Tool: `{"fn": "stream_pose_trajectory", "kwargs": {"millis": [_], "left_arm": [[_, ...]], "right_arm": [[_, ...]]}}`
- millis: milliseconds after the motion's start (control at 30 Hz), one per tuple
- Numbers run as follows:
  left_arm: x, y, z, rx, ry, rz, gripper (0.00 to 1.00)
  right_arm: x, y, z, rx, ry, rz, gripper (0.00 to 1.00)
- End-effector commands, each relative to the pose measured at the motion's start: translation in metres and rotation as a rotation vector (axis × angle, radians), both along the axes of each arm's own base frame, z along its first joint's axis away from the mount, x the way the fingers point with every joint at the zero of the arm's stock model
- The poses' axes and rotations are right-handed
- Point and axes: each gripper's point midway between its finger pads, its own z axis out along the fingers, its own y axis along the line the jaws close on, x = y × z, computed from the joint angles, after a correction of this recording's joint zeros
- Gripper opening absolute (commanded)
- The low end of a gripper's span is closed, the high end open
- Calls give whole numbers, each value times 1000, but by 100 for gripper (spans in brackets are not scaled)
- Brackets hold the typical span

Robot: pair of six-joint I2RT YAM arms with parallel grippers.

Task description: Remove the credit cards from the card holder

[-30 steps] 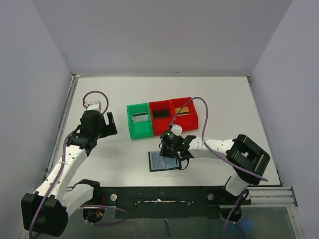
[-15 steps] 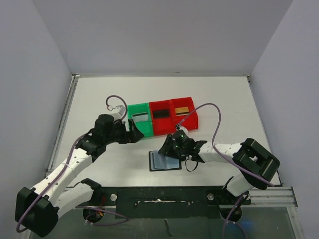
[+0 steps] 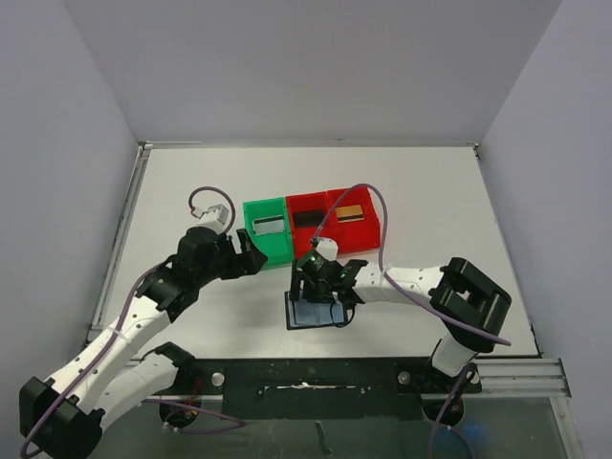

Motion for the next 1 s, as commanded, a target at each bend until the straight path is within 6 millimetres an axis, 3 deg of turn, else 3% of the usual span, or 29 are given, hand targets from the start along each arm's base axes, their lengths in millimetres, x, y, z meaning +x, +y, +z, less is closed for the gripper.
{"fn": "stream_pose_trajectory", "kwargs": {"millis": [0,300,567,967], "left_arm": [[8,9,27,-29,-69,77,77],[5,2,25,-54,-55,47,77],[-4,-27,25,-176,-25,-74,75],[-60,-89,-15,-320,131,-310,62]], "right_arm": [[-6,-19,-17,-141,11,3,72],[-12,-14,-20,-61,36,7,65],[-13,-15,-18,149,76,-11,57],[-12,-25,-25,236,120,-66,57]]}}
